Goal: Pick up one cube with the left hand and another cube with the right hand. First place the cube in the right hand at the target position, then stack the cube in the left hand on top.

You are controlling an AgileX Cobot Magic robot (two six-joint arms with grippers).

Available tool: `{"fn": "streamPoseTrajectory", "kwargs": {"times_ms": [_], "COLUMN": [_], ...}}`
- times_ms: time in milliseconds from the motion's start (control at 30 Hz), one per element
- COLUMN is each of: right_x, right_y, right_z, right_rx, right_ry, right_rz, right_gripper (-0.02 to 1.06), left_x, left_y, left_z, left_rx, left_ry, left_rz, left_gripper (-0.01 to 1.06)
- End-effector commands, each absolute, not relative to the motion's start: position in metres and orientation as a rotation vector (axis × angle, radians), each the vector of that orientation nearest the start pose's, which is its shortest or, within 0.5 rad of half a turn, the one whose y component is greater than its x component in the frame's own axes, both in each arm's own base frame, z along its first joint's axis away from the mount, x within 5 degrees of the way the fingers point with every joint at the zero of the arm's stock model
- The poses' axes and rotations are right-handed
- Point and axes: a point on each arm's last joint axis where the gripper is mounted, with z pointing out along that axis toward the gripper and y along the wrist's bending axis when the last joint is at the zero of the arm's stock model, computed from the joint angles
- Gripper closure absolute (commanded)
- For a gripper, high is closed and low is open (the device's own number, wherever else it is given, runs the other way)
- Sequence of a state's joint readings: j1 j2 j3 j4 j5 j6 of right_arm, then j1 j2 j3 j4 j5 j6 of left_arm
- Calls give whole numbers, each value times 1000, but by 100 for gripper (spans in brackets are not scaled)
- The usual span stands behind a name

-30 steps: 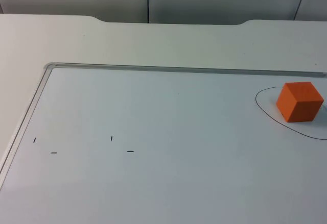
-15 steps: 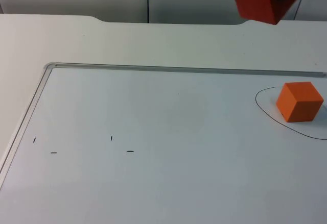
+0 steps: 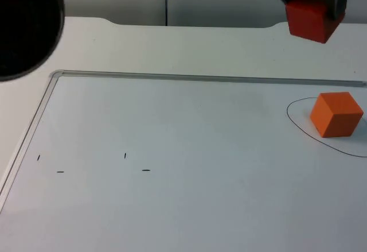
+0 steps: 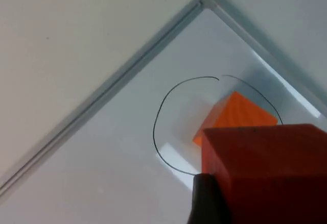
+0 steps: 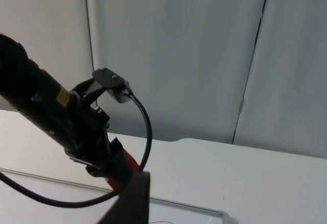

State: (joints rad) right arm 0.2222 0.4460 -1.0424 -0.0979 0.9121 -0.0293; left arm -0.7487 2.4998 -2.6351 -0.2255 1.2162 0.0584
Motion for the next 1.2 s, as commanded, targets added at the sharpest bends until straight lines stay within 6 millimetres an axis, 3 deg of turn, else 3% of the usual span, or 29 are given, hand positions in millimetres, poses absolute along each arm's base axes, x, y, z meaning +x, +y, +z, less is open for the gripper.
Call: {"fn": "streamPoseTrajectory", "kwargs": {"times_ms": [0,167,633,767,900,1167], "right_x": [32,32,31,31,31,31], "right_y": [0,1,3,3,3,3], "right_z": [434,434,434,434,434,433], "right_rx": [-225,-225,-222,-224,-229,-229], "right_ry": [1780,1780,1782,1782,1787,1789], "right_rz": [30,39,74,72,69,69], "right_gripper": [0,0,0,0,0,0], "left_x": [372,367,360,359,359,366], "left_y": [-391,-400,-409,-419,-424,-428], "left_z": [261,249,241,214,200,198], "left_rx": [1035,1066,1094,1113,1118,1070], "left_ry": [2421,2435,2443,2470,2479,2416], "left_rz": [-576,-579,-599,-668,-659,-663], "left_gripper": [105,105,105,105,105,105]}}
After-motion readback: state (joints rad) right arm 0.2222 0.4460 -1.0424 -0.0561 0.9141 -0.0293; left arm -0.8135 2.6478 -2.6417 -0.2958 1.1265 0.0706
